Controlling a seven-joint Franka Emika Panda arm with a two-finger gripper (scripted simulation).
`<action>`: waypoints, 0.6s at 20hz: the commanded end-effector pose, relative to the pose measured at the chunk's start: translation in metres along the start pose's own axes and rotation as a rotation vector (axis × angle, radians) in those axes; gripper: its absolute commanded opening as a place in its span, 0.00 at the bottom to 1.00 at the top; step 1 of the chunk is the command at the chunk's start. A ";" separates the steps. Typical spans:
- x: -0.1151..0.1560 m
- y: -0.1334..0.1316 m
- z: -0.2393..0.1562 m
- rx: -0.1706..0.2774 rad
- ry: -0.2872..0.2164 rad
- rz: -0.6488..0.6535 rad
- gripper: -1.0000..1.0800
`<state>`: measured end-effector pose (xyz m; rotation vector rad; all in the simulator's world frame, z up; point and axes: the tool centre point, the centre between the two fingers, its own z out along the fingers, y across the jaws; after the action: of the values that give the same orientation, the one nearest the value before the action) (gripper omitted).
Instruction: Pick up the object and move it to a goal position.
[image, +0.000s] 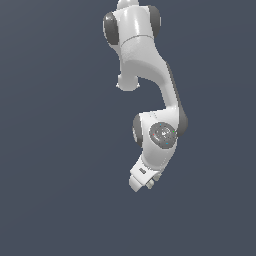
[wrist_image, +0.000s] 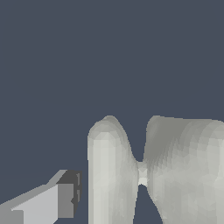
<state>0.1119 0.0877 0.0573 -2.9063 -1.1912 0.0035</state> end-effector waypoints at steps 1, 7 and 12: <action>0.001 0.001 0.000 -0.001 0.002 0.000 0.96; 0.002 0.001 -0.002 -0.001 0.002 0.000 0.00; 0.002 0.001 -0.002 -0.001 0.002 0.000 0.00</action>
<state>0.1136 0.0881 0.0588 -2.9068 -1.1916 0.0007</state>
